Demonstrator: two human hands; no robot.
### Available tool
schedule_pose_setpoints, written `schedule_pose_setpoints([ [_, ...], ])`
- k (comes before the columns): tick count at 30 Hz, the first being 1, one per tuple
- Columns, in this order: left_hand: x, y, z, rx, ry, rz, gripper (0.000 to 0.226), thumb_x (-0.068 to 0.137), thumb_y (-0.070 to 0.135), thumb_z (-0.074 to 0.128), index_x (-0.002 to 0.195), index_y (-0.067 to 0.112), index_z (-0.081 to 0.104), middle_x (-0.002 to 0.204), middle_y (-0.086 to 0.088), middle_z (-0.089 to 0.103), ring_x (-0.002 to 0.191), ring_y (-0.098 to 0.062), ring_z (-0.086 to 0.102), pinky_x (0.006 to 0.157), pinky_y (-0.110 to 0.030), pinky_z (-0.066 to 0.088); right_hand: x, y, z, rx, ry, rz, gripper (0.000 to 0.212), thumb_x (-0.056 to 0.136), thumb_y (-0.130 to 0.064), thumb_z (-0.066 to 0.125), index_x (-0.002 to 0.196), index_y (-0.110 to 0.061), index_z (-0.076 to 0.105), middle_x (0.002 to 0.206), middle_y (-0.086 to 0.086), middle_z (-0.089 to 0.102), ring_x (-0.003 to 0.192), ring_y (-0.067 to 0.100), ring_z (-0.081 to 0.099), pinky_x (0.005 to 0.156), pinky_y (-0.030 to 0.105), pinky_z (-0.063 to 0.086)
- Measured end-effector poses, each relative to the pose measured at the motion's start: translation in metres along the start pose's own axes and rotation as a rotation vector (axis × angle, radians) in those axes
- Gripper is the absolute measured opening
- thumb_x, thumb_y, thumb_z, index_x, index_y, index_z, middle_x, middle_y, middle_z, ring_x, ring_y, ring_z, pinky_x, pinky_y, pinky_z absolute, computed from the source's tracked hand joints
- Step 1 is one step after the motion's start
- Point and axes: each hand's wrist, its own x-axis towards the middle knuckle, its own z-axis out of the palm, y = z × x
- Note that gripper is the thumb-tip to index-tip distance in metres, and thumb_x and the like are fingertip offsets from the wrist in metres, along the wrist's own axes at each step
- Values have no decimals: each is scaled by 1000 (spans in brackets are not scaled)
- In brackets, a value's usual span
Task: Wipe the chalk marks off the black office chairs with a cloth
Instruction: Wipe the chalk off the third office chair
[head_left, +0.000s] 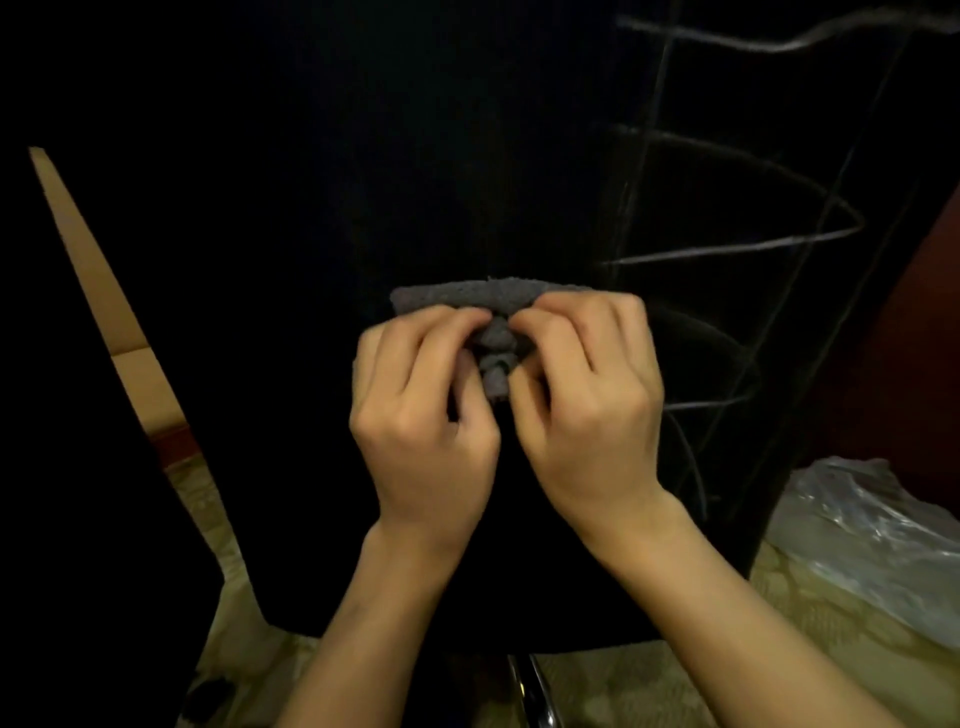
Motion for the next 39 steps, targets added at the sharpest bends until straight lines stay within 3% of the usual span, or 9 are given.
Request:
schedule_pose_setpoints([
  [5,-86,-22,3,35,-129,-3,21,96,5,51,106,4,69,101,-16,69,96,-27,59,90,-37,46,-79,7,4,-61,-155,-2,13,92,-9,56,97,-2,65,94,17,68,88,28,52,72,40,44],
  [9,-123,-21,1,25,-240,-43,20,93,5,53,106,7,68,98,-13,70,95,-24,59,89,-33,45,-115,10,-4,-80,-277,32,16,90,-10,60,87,0,72,89,13,69,88,24,54,71,36,47],
  [12,-87,-12,2,-28,-166,-34,21,94,1,55,99,-1,74,99,-14,70,95,-27,60,87,-39,49,-79,10,-10,-38,-208,9,16,90,-7,60,91,3,72,93,18,68,90,30,55,73,42,48],
  [18,-6,0,10,-17,8,27,22,92,-6,55,104,-1,73,103,-17,68,98,-29,61,92,-37,46,-2,8,0,5,10,18,16,90,1,56,92,5,72,96,19,69,88,33,58,71,46,50],
  [23,-88,-18,2,19,-147,-6,22,99,6,48,106,5,69,107,-7,62,95,-27,59,88,-39,47,-80,9,-1,-28,-158,51,18,92,-8,58,90,3,72,95,17,69,89,29,54,73,43,48],
  [27,-112,-18,-6,4,-242,-60,20,93,0,56,99,-3,74,99,-12,69,94,-25,60,85,-41,51,-102,11,-7,-20,-267,13,17,93,-9,60,87,1,73,93,15,70,91,25,55,75,36,48],
  [30,-68,-8,-7,-26,-132,-21,19,93,-5,56,100,-5,74,99,-9,68,95,-25,60,96,-29,47,-60,9,-9,24,-180,-22,20,95,-9,57,92,2,74,96,16,70,91,30,57,74,40,49],
  [34,-31,-9,-2,25,-8,8,22,92,-9,54,102,-5,73,100,-12,67,97,-23,59,99,-24,42,-22,1,0,28,-28,-19,22,97,-7,54,91,1,74,97,15,71,93,28,57,74,39,48],
  [39,-103,-26,-6,29,-126,-96,19,92,-3,55,102,-4,72,102,-3,60,92,-23,57,99,-18,40,-94,8,1,43,-157,-20,20,97,-8,59,94,-1,77,99,13,73,99,25,61,85,35,51],
])
